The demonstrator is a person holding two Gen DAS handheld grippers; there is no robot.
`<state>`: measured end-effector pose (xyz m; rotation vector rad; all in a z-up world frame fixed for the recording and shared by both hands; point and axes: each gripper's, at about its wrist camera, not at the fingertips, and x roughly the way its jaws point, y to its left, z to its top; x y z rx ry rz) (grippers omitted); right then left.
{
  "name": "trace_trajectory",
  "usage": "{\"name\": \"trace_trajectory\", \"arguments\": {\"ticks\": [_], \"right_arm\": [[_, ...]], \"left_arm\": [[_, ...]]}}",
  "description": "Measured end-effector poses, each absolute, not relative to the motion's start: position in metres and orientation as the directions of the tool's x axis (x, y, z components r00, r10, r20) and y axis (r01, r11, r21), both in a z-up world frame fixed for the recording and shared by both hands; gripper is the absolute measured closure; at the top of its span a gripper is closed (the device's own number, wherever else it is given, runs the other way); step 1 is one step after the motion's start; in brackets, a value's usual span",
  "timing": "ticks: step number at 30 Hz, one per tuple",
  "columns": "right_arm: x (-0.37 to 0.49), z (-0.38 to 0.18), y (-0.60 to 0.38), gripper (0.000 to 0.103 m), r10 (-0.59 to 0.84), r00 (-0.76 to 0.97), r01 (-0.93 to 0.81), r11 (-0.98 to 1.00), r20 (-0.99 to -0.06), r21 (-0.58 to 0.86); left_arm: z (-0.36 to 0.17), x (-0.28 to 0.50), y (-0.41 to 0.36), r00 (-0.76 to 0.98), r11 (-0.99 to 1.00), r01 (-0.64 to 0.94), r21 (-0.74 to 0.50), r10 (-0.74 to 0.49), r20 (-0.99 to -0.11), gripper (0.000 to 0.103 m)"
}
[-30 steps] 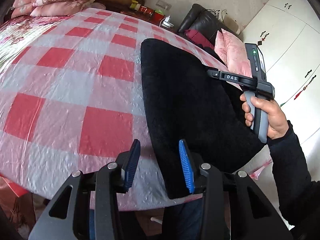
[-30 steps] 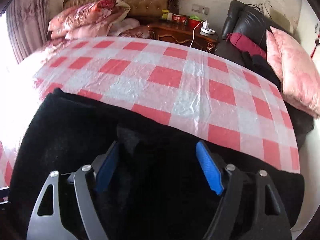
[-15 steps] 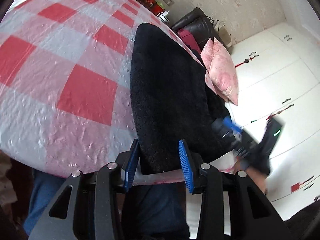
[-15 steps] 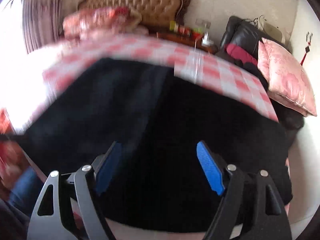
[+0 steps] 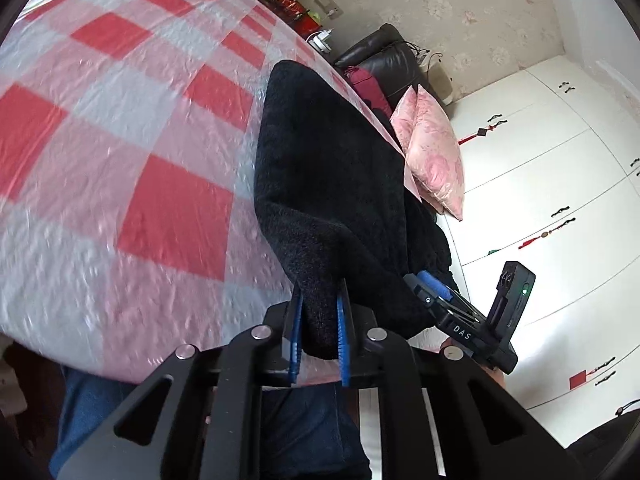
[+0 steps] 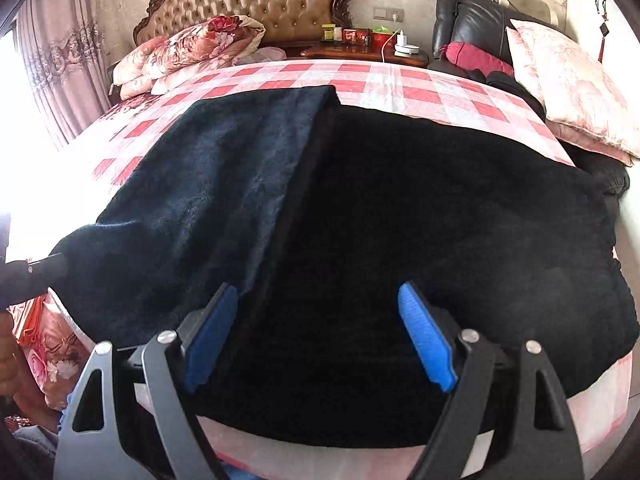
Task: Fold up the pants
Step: 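Close the left gripper on the folded pants edge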
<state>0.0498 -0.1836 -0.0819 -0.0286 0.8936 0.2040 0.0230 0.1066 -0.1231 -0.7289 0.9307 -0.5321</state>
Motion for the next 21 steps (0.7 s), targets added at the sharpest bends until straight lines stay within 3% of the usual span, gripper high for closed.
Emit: {"name": "trace_trajectory", "arguments": {"ticks": [9,13,16,18,21], "right_arm": [[0.04,-0.067,-0.208,0.021,0.187,0.651,-0.14,0.982,-0.736,0.126],[0.027,-0.05,-0.27,0.02,0.043,0.737,0.029,0.995,-0.674,0.095],[0.029,-0.061,-0.32,0.02,-0.052,0.688,0.168,0.982,-0.723,0.089],[0.03,-0.073,-0.331,0.021,-0.043,0.661,0.146,0.987,-0.749,0.072],[0.025,-0.076,-0.309,0.021,-0.118,0.662,0.083,0.993,-0.74,-0.085]], "left_arm": [[-0.128,0.026,0.11,0.485,0.631,0.099,-0.769,-0.705,-0.517,0.086],[-0.132,0.023,0.108,0.483,0.606,0.089,-0.791,-0.72,-0.498,0.072],[-0.131,0.022,0.107,0.489,0.582,0.087,-0.809,-0.732,-0.474,0.067],[-0.13,0.022,0.104,0.495,0.598,0.089,-0.797,-0.721,-0.485,0.067],[-0.129,0.021,0.099,0.502,0.616,0.086,-0.783,-0.706,-0.5,0.067]]}}
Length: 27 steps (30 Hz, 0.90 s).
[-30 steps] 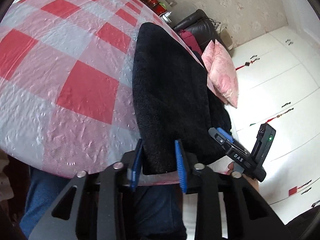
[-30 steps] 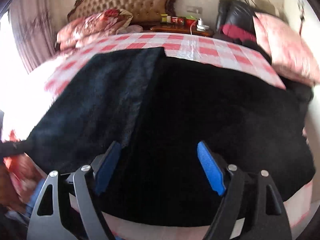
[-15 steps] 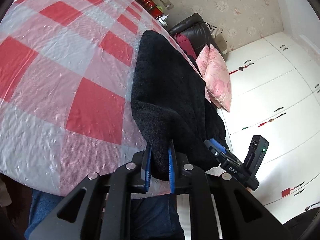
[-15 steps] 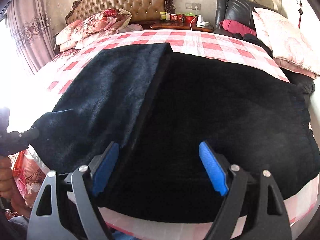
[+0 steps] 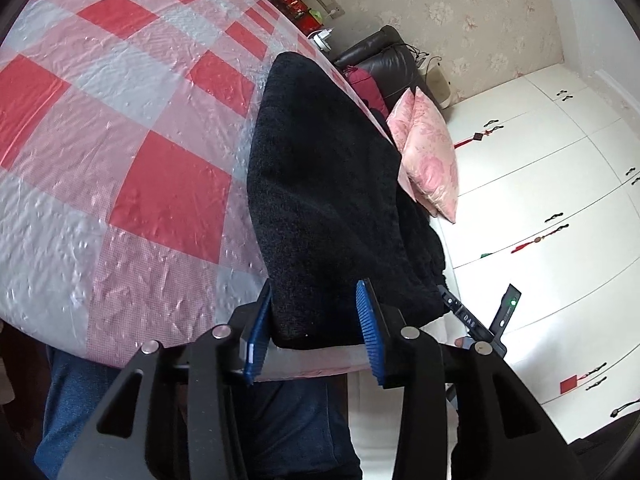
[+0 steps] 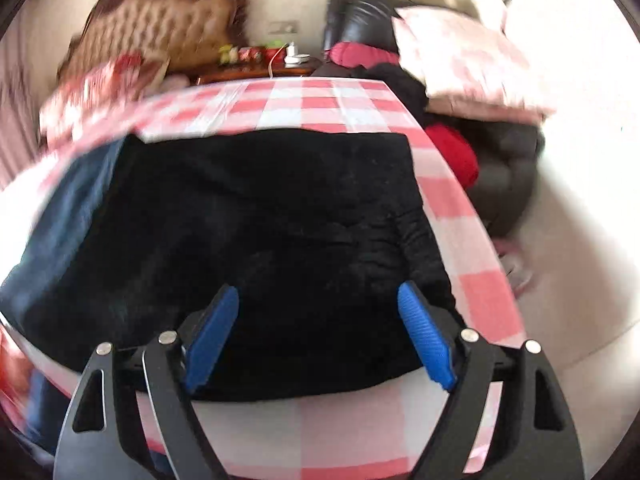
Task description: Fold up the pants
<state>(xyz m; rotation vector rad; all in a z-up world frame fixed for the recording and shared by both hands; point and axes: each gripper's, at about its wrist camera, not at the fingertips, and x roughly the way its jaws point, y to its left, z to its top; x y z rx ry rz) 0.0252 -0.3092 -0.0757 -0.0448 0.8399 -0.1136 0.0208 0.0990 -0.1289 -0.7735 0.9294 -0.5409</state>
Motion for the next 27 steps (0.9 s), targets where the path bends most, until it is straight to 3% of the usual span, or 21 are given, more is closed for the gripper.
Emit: {"name": "trace_trajectory", "arguments": {"ticks": [2,5,10,15,22,27], "right_arm": [[0.023,-0.068,-0.302,0.021,-0.175,0.673,0.134,0.984,-0.719,-0.114],[0.024,-0.04,-0.292,0.021,-0.067,0.723,0.12,0.992,-0.688,0.029],[0.06,-0.001,-0.214,0.018,0.158,0.692,-0.123,0.987,-0.704,0.1],[0.116,0.009,-0.124,0.014,0.33,0.556,-0.325,0.931,-0.763,0.166],[0.185,-0.015,0.007,0.015,0.266,0.444,-0.394,0.916,-0.855,0.08],[0.214,-0.046,0.061,0.015,0.113,0.458,-0.377,0.923,-0.882,-0.077]], "left_arm": [[-0.13,0.021,0.098,0.5,0.616,0.074,-0.784,-0.703,-0.505,0.067],[-0.132,0.02,0.097,0.498,0.608,0.053,-0.792,-0.704,-0.506,0.067],[-0.133,0.018,0.098,0.509,0.6,0.049,-0.799,-0.703,-0.497,0.071],[-0.134,0.014,0.104,0.532,0.583,0.063,-0.81,-0.706,-0.467,0.085],[-0.138,0.016,0.105,0.526,0.575,0.062,-0.816,-0.714,-0.463,0.082],[-0.126,0.016,0.095,0.542,0.634,0.124,-0.763,-0.688,-0.483,0.086]]}}
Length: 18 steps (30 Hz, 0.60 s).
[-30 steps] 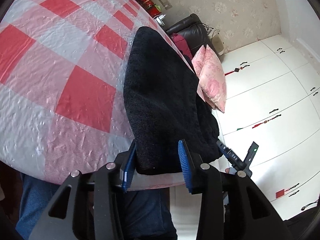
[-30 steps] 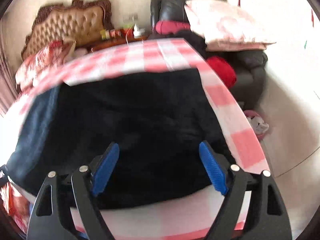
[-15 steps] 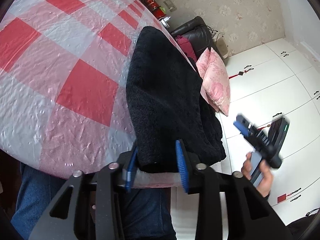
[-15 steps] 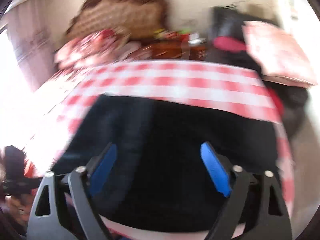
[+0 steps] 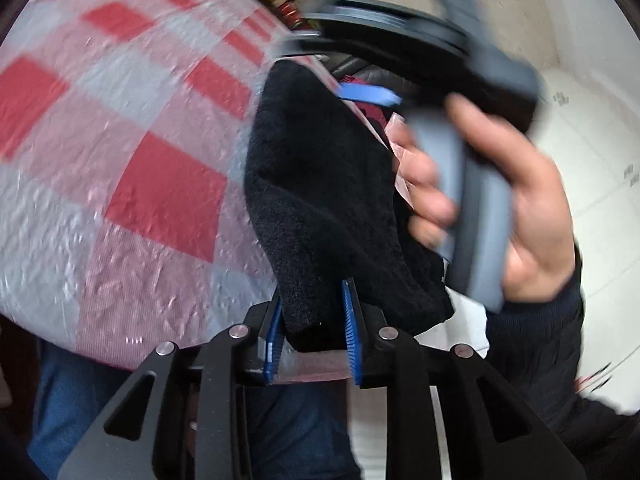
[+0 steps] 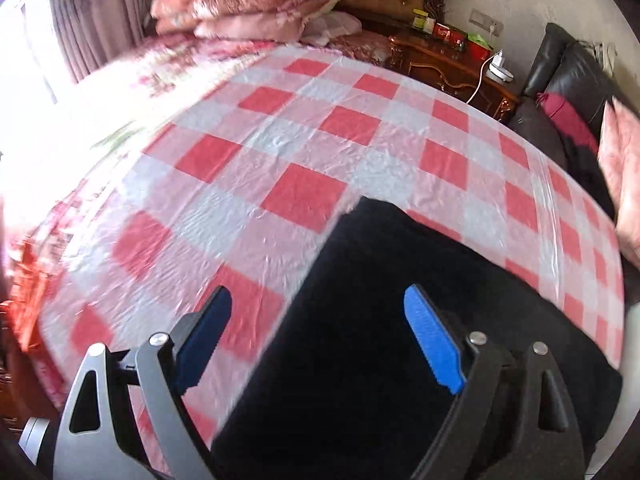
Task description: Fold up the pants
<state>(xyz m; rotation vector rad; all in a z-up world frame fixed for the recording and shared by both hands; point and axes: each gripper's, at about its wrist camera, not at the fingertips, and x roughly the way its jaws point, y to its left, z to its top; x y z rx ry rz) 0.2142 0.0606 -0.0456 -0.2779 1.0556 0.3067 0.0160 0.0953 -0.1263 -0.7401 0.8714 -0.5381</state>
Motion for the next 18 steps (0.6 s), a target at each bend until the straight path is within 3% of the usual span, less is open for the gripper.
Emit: {"name": "trace_trajectory", "arguments": {"ticks": [3,8,12,18], "right_arm": [[0.23,-0.063,0.074,0.019,0.045,0.454,-0.36,0.923,-0.89,-0.136],[0.241,-0.083,0.076,0.038,-0.057,0.465,-0.343,0.909,-0.884,-0.239],[0.248,-0.078,0.062,0.062,-0.035,0.471,-0.332,0.918,-0.882,-0.214],[0.255,-0.069,0.045,0.075,0.053,0.427,-0.341,0.934,-0.903,-0.107]], "left_arm": [[-0.119,0.017,0.091,0.547,0.666,0.158,-0.729,-0.674,-0.496,0.09],[-0.108,0.015,0.088,0.565,0.678,0.213,-0.704,-0.673,-0.477,0.093],[-0.111,0.019,0.089,0.56,0.664,0.21,-0.718,-0.683,-0.469,0.093],[-0.123,0.021,0.102,0.543,0.625,0.154,-0.766,-0.701,-0.463,0.09]]}}
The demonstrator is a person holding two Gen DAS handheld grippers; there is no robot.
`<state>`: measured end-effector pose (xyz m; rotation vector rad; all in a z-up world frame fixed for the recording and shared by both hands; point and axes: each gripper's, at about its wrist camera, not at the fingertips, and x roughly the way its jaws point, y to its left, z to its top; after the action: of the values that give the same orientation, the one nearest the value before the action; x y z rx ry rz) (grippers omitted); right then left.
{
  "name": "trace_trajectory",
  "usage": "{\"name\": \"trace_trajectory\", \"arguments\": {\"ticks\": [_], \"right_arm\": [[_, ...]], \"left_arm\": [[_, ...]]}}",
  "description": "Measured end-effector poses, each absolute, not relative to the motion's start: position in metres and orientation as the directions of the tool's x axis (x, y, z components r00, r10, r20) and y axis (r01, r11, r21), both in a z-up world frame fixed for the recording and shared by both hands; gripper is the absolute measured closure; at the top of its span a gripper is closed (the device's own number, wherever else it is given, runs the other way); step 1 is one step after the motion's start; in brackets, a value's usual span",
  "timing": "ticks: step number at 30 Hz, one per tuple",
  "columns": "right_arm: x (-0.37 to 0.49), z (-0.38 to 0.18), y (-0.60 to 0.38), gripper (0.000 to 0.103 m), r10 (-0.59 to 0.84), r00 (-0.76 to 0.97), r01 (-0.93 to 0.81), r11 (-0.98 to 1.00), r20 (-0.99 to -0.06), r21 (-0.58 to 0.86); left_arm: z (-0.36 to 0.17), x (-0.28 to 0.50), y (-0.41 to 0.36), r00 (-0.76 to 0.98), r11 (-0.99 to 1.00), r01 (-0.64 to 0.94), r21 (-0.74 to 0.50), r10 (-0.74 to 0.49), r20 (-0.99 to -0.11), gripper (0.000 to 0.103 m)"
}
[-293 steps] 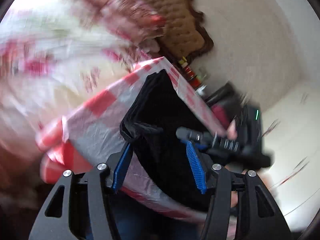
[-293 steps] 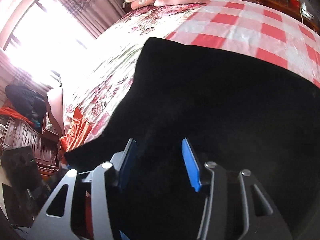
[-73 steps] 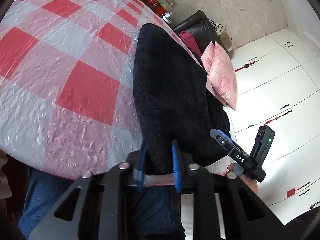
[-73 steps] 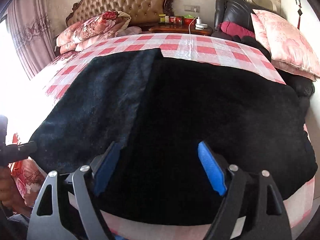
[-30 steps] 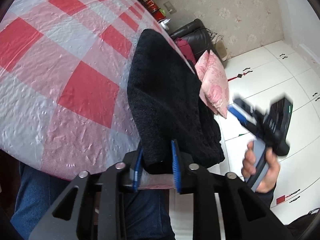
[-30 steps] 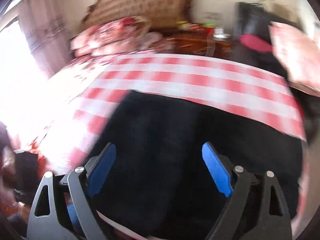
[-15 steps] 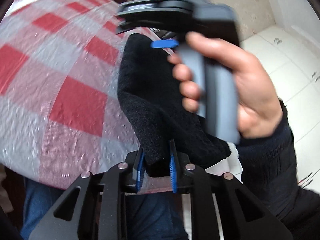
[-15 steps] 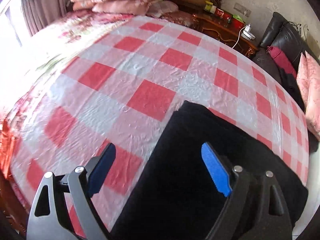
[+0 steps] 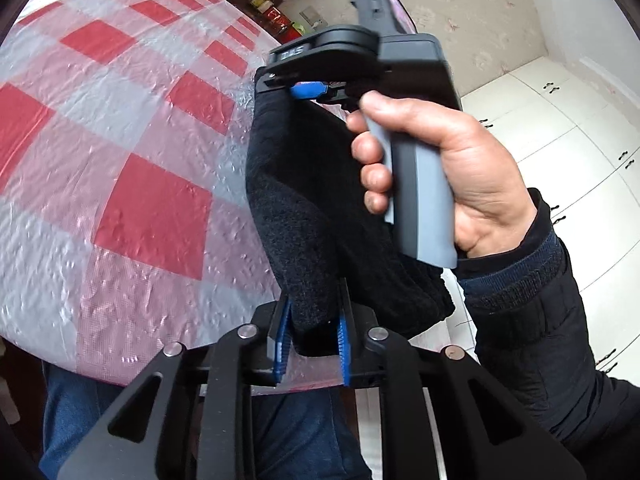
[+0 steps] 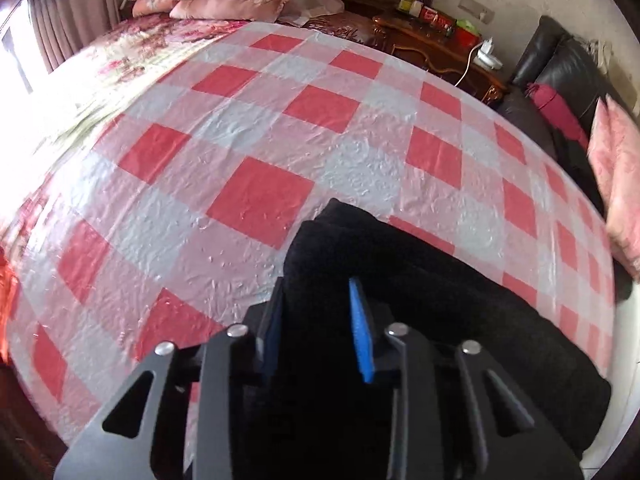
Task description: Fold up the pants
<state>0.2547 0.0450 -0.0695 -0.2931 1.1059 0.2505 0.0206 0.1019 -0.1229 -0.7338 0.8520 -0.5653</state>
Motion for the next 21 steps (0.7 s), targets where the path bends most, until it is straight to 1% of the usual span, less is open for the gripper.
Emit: {"name": "trace_trajectory", "arguments": {"ticks": [3,5,7,8,9,10,12,13,17,19,21], "right_arm": [[0.256,-0.063,0.036,0.078,0.119,0.409,-0.343,0.939,-0.905,-0.032],[0.261,-0.057,0.021,0.078,0.202,0.373,-0.316,0.945,-0.906,0.081],[0.264,-0.052,0.009,0.072,0.272,0.343,-0.289,0.941,-0.899,0.175],[0.264,-0.047,0.005,0.069,0.284,0.343,-0.283,0.94,-0.895,0.19],[0.263,-0.043,0.002,0.059,0.278,0.351,-0.278,0.943,-0.894,0.184],[0.262,-0.036,0.001,0.044,0.255,0.367,-0.268,0.95,-0.894,0.161],[0.255,-0.02,0.005,0.031,0.201,0.406,-0.279,0.956,-0.891,0.088],[0.249,-0.013,0.014,0.027,0.155,0.426,-0.308,0.951,-0.891,0.019],[0.228,-0.01,0.057,0.027,0.038,0.445,-0.424,0.889,-0.895,-0.172],[0.221,-0.025,0.084,0.027,-0.064,0.454,-0.478,0.824,-0.889,-0.304],[0.219,-0.044,0.1,0.028,-0.142,0.442,-0.511,0.772,-0.886,-0.378]], "left_arm": [[-0.115,0.016,0.096,0.561,0.66,0.189,-0.727,-0.68,-0.472,0.094],[-0.104,0.014,0.089,0.58,0.688,0.235,-0.686,-0.666,-0.469,0.095],[-0.093,0.009,0.082,0.594,0.712,0.273,-0.647,-0.654,-0.469,0.095],[-0.088,0.007,0.078,0.602,0.728,0.29,-0.621,-0.643,-0.473,0.095],[-0.085,0.007,0.075,0.606,0.739,0.299,-0.604,-0.636,-0.479,0.095],[-0.083,0.006,0.073,0.609,0.747,0.304,-0.591,-0.629,-0.483,0.095],[-0.081,0.007,0.071,0.61,0.751,0.305,-0.585,-0.626,-0.485,0.095],[-0.081,0.009,0.07,0.611,0.752,0.304,-0.585,-0.625,-0.486,0.095],[-0.074,0.006,0.064,0.627,0.779,0.315,-0.542,-0.6,-0.497,0.095],[-0.069,0.003,0.058,0.635,0.791,0.327,-0.517,-0.589,-0.501,0.096],[-0.063,0.0,0.054,0.641,0.799,0.341,-0.495,-0.583,-0.499,0.095]]}}
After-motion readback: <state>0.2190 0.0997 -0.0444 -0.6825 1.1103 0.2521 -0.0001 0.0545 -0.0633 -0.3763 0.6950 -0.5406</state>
